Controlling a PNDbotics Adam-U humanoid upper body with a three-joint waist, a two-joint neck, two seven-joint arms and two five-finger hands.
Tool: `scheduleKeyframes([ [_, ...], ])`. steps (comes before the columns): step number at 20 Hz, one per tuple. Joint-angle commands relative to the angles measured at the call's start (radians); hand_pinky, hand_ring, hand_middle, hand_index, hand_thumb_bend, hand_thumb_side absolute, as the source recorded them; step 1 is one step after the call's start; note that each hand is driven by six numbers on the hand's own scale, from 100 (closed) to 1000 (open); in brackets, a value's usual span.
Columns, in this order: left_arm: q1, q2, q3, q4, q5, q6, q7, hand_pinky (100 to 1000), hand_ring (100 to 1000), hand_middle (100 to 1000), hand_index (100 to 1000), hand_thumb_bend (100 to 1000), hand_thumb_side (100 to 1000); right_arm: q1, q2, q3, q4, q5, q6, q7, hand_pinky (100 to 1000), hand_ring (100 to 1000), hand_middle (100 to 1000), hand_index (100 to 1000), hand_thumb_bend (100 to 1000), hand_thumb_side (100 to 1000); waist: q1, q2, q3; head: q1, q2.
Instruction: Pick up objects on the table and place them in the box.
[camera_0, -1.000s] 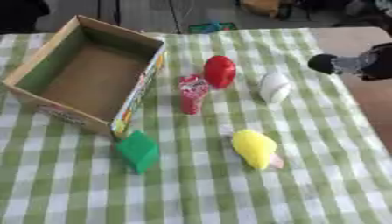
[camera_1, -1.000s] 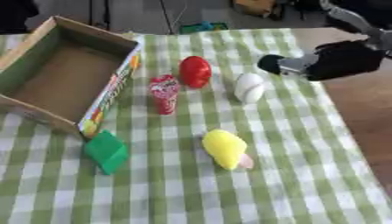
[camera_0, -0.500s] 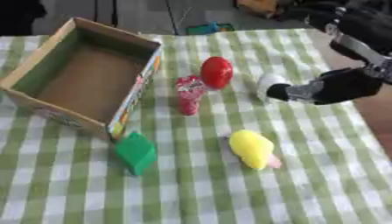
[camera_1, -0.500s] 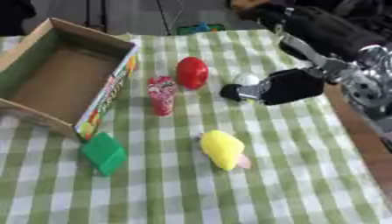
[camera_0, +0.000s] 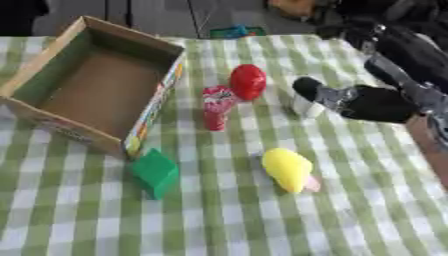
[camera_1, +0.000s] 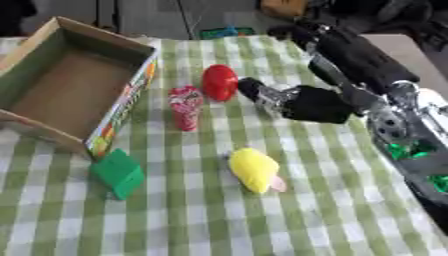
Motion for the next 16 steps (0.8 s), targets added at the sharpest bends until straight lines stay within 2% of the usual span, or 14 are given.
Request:
scheduleKeyframes([
  [1,-0.004,0.038,0.009,-0.014,-0.011,0.002,0.006,782,808,781,787,100,1000,0.017,0.026,-0.02,-0.011,0.046,-0.008,0.008,821,910,851,937,624,1000,0.001,-0.012,-0.003,0.004,0.014],
  [5,-0.002,0.039,0.011,-0.014,-0.015,0.002,0.011,782,807,781,787,100,1000,0.041,0.05,-0.019,-0.011,0.064,-0.02,0.03,823,917,856,937,637,1000,-0.001,-0.007,-0.004,0.007,0.013],
  [11,-0.002,0.042,0.012,-0.014,-0.021,0.003,0.015,781,804,778,787,100,1000,0.086,0.095,-0.018,-0.011,0.123,-0.046,0.022,826,919,848,938,611,1000,-0.01,0.003,-0.009,0.012,0.01],
  [16,-0.005,0.038,0.011,-0.014,-0.02,0.005,0.015,781,798,773,786,100,1000,0.117,0.106,0.013,-0.011,0.136,-0.052,0.066,827,922,852,937,611,1000,-0.009,0.009,-0.004,0.005,0.002],
])
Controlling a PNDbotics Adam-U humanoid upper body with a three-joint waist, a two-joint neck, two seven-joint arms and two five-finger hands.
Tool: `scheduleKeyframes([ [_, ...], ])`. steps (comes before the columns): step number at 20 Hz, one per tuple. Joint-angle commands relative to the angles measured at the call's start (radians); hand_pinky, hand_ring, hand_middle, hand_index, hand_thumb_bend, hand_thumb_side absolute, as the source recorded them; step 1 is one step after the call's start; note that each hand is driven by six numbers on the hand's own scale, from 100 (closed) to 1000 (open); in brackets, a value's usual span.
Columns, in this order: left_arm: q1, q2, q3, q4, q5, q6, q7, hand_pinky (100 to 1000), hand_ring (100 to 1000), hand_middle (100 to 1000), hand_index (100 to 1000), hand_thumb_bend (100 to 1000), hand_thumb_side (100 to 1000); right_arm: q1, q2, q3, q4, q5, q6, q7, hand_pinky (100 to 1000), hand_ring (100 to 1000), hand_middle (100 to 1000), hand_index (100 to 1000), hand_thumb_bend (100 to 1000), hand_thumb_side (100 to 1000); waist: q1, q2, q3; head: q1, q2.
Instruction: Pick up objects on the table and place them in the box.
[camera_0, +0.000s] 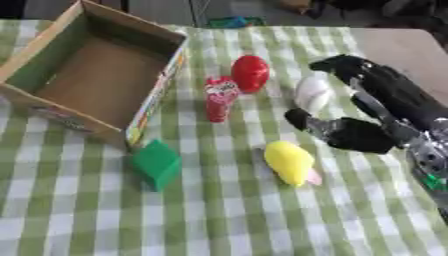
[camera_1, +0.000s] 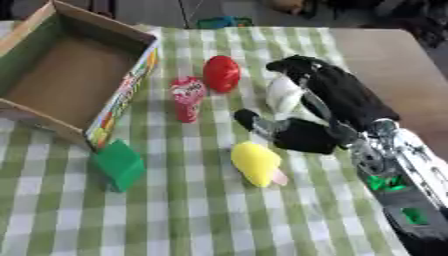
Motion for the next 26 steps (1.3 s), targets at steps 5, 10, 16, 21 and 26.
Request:
scheduleKeyframes([
  [5,-0.007,0.027,0.009,-0.014,-0.004,0.001,0.004,781,795,770,786,100,1000,0.011,-0.012,0.024,-0.011,0.027,0.0,0.046,826,922,851,941,609,1000,0.008,-0.014,0.007,-0.002,-0.007],
  [10,-0.01,0.024,0.009,-0.014,-0.002,0.002,0.004,781,791,768,785,100,1000,0.018,-0.002,0.032,-0.011,0.035,-0.006,0.062,824,921,845,942,598,1000,0.014,-0.013,0.009,0.004,-0.012],
  [16,-0.013,0.019,0.009,-0.014,-0.001,0.002,0.003,781,788,766,785,100,1000,0.042,0.01,0.046,-0.011,0.035,-0.01,0.09,826,924,849,944,594,995,0.021,-0.011,0.012,0.007,-0.022],
  [21,-0.013,0.017,0.009,-0.014,0.0,0.002,0.002,781,782,761,783,100,1000,0.058,0.004,0.047,-0.011,0.065,-0.002,0.115,828,925,849,951,598,964,0.026,-0.008,0.017,0.0,-0.029],
  [26,-0.016,0.015,0.007,-0.014,0.001,0.003,0.0,781,776,759,783,100,1000,0.071,-0.003,0.05,-0.011,0.084,0.007,0.144,830,928,843,949,598,945,0.029,-0.004,0.02,-0.007,-0.034],
])
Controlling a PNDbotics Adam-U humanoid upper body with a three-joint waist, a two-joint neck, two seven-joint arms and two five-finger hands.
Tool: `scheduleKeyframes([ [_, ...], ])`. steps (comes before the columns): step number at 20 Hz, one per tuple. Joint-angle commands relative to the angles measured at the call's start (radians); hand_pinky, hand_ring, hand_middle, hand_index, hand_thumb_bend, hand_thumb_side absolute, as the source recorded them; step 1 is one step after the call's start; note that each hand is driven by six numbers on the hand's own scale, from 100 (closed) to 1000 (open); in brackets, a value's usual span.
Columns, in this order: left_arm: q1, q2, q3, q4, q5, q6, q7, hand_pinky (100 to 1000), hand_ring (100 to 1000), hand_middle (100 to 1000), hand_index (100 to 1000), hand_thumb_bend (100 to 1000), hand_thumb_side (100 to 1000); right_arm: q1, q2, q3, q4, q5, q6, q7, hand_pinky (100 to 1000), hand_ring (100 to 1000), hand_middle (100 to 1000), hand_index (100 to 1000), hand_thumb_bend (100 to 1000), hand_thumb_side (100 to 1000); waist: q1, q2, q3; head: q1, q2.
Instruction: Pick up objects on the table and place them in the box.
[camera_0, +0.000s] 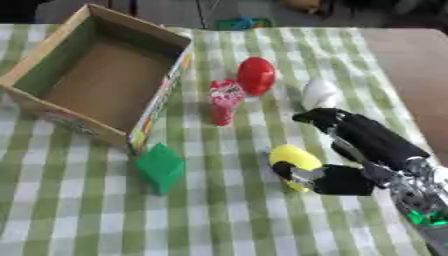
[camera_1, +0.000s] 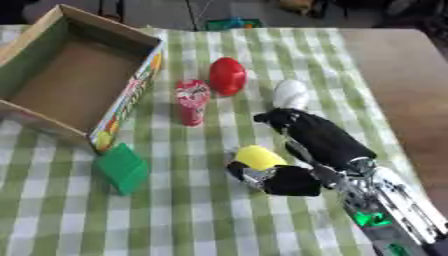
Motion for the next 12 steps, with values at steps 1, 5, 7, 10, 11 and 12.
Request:
scheduleKeyframes([
  [1,-0.013,0.015,0.007,-0.014,0.001,0.002,-0.001,781,775,760,783,100,1000,0.002,-0.024,-0.004,-0.008,0.017,0.005,0.019,830,929,844,950,598,940,0.007,-0.015,0.001,-0.007,-0.016],
  [5,-0.013,0.014,0.006,-0.014,0.002,0.003,-0.002,780,770,761,783,100,1000,0.004,-0.024,-0.003,0.01,0.023,0.009,0.026,830,928,844,949,592,931,0.009,-0.014,0.003,-0.011,-0.018],
  [7,-0.013,0.013,0.005,-0.014,0.003,0.003,-0.002,780,768,760,782,100,1000,0.003,-0.024,-0.002,0.026,0.026,0.01,0.025,830,928,844,948,587,933,0.011,-0.014,0.005,-0.014,-0.02],
  [10,-0.012,0.013,0.005,-0.014,0.003,0.004,-0.004,780,767,759,782,100,1000,0.001,-0.026,-0.001,0.044,0.027,0.009,0.021,830,927,845,948,585,930,0.012,-0.014,0.007,-0.018,-0.022],
  [11,-0.012,0.012,0.005,-0.014,0.004,0.004,-0.004,779,764,758,782,100,1000,0.001,-0.027,0.0,0.05,0.026,0.009,0.022,830,927,843,947,582,922,0.012,-0.014,0.007,-0.02,-0.024],
  [12,-0.012,0.012,0.005,-0.014,0.004,0.004,-0.004,779,764,758,782,100,1000,0.0,-0.028,0.001,0.055,0.024,0.007,0.022,830,927,843,947,582,922,0.013,-0.014,0.008,-0.022,-0.025],
])
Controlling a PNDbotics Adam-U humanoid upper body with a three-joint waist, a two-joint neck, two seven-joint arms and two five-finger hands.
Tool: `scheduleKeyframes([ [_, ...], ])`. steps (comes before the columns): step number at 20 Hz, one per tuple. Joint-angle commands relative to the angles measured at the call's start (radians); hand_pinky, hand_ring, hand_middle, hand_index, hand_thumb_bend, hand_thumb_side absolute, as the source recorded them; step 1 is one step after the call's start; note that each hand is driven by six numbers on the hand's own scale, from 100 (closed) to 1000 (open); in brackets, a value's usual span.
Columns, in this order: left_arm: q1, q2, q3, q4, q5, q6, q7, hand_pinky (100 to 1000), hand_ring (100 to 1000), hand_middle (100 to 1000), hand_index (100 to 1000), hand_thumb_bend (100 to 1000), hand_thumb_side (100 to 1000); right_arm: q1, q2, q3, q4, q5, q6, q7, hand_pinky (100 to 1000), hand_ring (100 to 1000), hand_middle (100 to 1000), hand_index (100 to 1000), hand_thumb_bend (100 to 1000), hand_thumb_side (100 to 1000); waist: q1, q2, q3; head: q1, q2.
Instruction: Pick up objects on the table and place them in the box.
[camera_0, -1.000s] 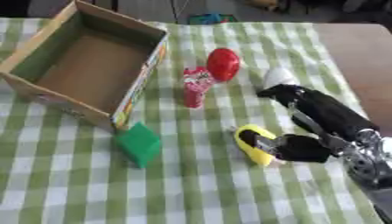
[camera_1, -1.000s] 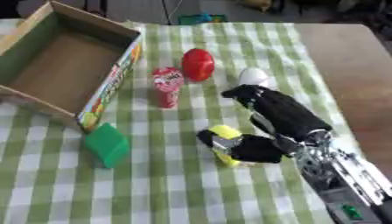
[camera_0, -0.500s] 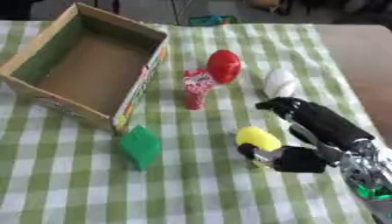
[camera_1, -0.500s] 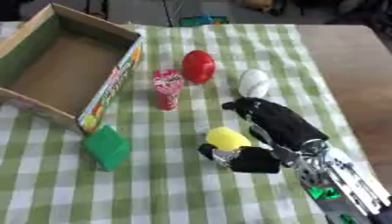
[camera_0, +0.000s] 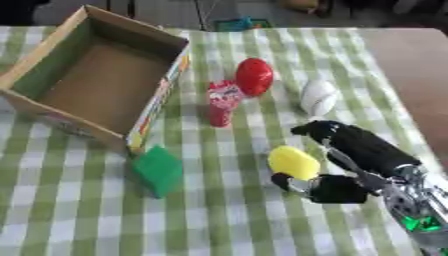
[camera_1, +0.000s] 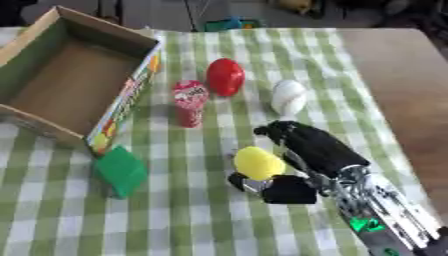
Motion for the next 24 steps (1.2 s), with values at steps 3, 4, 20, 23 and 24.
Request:
scheduleKeyframes([
  [3,-0.011,0.012,0.006,-0.014,0.003,0.002,-0.002,779,761,756,781,100,1000,-0.009,-0.027,0.001,0.022,-0.001,-0.002,0.0,826,924,833,942,580,910,0.005,-0.014,0.002,-0.009,-0.015],
  [4,-0.011,0.012,0.006,-0.014,0.003,0.002,-0.002,779,761,756,781,100,1000,-0.009,-0.027,0.002,0.029,-0.003,-0.002,-0.001,826,924,833,942,580,910,0.006,-0.014,0.002,-0.01,-0.016],
  [20,-0.011,0.011,0.008,-0.014,0.003,0.001,0.003,775,751,748,777,100,1000,-0.015,-0.03,0.011,0.084,-0.014,-0.005,-0.015,821,895,576,885,545,857,0.01,-0.011,0.005,-0.02,-0.025],
  [23,-0.011,0.012,0.009,-0.014,0.003,0.001,0.006,775,749,746,775,100,1000,-0.016,-0.033,0.012,0.086,-0.013,-0.003,-0.017,810,874,518,855,516,804,0.009,-0.012,0.006,-0.022,-0.026],
  [24,-0.011,0.012,0.009,-0.014,0.002,0.001,0.007,775,748,746,775,100,1000,-0.018,-0.034,0.013,0.088,-0.013,-0.001,-0.018,809,874,518,853,515,801,0.009,-0.012,0.006,-0.022,-0.027],
])
